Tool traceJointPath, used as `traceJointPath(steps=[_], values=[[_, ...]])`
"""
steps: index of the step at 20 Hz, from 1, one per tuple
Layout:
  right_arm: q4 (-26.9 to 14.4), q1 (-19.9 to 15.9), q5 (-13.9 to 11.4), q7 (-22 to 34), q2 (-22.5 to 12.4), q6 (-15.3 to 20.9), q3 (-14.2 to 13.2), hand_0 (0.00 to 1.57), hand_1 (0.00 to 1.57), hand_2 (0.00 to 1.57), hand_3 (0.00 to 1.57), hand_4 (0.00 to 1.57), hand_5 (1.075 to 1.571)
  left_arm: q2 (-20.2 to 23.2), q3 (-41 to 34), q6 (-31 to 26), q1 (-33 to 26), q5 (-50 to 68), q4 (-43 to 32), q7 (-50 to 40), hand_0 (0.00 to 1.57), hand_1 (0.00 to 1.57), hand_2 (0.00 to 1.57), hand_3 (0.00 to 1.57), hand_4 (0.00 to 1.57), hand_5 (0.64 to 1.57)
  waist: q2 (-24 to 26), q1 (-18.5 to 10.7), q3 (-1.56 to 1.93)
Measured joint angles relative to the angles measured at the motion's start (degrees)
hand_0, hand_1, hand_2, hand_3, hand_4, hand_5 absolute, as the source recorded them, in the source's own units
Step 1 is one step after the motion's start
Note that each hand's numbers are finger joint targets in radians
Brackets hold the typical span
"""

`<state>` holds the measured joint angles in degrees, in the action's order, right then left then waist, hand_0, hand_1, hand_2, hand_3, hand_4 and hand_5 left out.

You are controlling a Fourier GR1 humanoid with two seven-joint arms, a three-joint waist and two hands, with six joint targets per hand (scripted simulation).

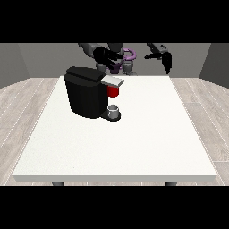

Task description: Insert the coffee pod into the coffee machine and close the lid

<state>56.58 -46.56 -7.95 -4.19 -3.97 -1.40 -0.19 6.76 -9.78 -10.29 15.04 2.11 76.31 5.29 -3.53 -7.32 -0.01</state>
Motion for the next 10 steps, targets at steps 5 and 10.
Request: traceJointPath(steps=[5, 10], values=[[2.61, 3.64, 2.14, -2.73, 2.32, -2.62, 1.7, 0.0, 0.0, 0.0, 0.0, 0.28, 1.571, 0.72, -0.56, -0.4, -0.94, 0.36, -0.76, 1.61, 0.0, 0.0, 0.0, 0.0, 0.19, 1.571, 2.35, 1.89, 0.0], [6.93, 13.45, 8.31, -4.52, 3.48, -1.53, 6.53, 0.0, 0.0, 0.0, 0.0, 0.16, 1.571, -0.03, -0.38, -0.4, -3.97, 0.18, -2.29, 3.57, 0.0, 0.0, 0.0, 0.0, 0.19, 1.571, 7.22, 4.24, 0.01]])
